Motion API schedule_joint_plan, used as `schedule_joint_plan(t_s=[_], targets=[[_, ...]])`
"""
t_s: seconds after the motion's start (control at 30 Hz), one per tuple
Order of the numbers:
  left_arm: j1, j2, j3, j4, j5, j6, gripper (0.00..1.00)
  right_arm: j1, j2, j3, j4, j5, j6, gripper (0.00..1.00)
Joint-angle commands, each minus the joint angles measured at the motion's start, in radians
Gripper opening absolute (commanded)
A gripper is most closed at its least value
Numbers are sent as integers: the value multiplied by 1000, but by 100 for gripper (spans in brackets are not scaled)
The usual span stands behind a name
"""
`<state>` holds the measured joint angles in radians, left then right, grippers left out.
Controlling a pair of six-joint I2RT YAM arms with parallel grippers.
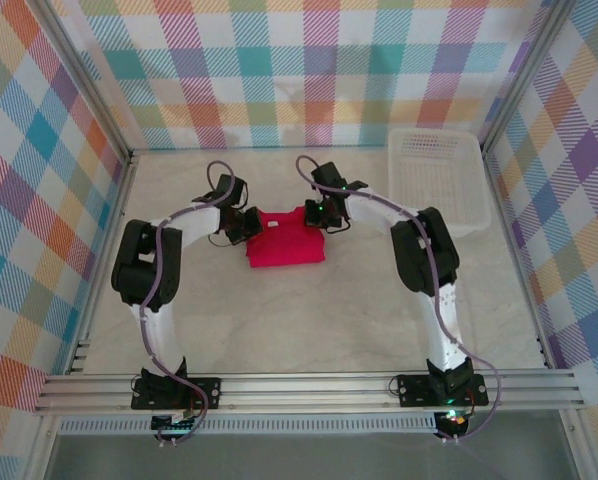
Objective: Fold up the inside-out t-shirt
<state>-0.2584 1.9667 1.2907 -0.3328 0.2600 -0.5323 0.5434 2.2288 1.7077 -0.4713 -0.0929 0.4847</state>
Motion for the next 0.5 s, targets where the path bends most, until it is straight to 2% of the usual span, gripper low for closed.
schedule_joint_plan(t_s=[0.0,0.07,0.1,0.17,0.2,0.23,0.27,0.33,0.47], targets=[[38,13,-13,-47,-33,-9,0,-2,44,77,-125,-18,-4,0],[48,1,0,-82,-58,-11,2,-3,46,125,-187,-10,-2,4],[48,-14,16,-110,-79,-7,16,-4,31,134,-206,-5,0,11],[47,-64,63,-178,-132,6,48,-3,-40,134,-243,22,0,45],[47,-87,86,-213,-165,11,62,-3,-78,131,-261,39,-1,57],[44,-115,114,-254,-203,19,87,-3,-121,127,-287,66,-2,66],[42,-147,135,-293,-242,27,100,-3,-167,118,-306,89,-12,74],[32,-207,162,-375,-344,21,100,-3,-266,61,-312,132,-41,100],[-20,-370,59,-350,-559,68,100,-5,-506,-187,-228,325,-137,100]])
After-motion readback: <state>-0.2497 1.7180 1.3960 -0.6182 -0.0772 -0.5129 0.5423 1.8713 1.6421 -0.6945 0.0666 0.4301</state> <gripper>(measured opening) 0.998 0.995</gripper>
